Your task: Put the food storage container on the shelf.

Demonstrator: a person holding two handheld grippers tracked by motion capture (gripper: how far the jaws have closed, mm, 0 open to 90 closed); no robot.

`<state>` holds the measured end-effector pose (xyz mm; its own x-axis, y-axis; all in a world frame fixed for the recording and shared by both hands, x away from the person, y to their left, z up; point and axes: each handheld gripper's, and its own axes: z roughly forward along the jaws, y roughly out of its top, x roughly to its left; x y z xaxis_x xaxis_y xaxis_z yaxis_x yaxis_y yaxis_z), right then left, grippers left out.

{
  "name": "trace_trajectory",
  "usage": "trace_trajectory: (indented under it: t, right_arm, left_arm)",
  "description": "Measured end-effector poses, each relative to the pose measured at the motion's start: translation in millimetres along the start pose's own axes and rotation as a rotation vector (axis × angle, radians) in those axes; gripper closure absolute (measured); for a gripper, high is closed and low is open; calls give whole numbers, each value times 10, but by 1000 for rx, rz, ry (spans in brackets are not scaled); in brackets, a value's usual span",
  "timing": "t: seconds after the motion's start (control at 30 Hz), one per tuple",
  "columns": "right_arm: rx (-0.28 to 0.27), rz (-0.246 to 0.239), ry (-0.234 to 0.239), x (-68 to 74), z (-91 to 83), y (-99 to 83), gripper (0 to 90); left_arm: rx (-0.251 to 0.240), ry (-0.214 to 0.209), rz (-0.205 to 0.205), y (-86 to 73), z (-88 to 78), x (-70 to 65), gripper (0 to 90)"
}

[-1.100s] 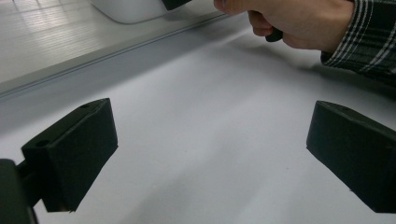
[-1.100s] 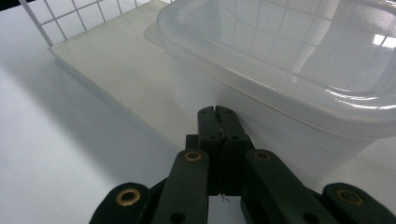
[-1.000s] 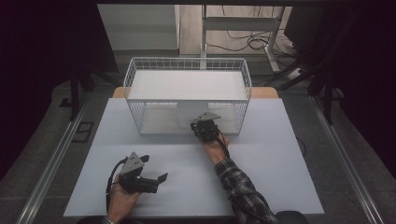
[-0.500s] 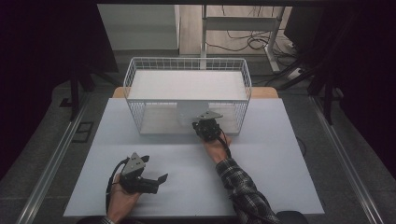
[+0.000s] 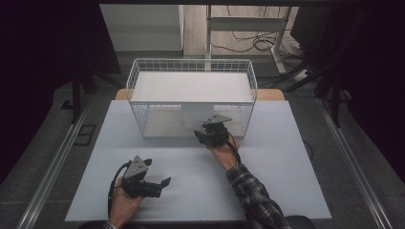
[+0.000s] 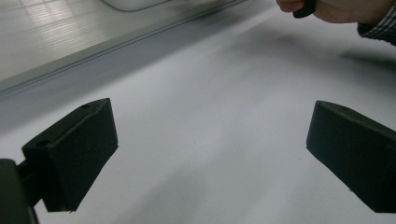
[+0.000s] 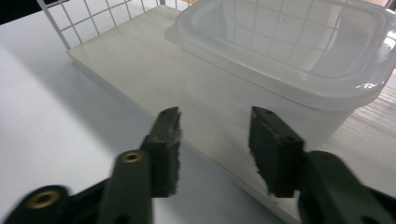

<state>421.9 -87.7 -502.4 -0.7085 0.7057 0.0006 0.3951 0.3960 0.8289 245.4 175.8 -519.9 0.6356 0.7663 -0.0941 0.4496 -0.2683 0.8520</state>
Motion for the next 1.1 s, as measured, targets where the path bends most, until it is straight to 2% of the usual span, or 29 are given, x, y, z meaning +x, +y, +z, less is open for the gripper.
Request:
trace_trajectory:
  t: [0.2, 0.37, 0.63, 0.77, 1.1]
  right_arm:
    - [12, 10, 19, 19, -62, -1, 335]
    - [9, 9, 57, 16, -132, -10, 243]
    - [15, -3, 88, 52, -211, -21, 85]
    - [49, -27, 102, 102, -210, -48, 45]
    - [60, -33, 128, 141, -315, -94, 21]
  left_arm:
    - [0, -1, -1, -3, 2, 5, 16]
    - [1, -3, -3, -6, 7, 8, 16]
    - [9, -6, -7, -9, 16, 12, 16]
    - [12, -4, -8, -11, 18, 15, 17]
    - [21, 2, -3, -15, 24, 21, 21]
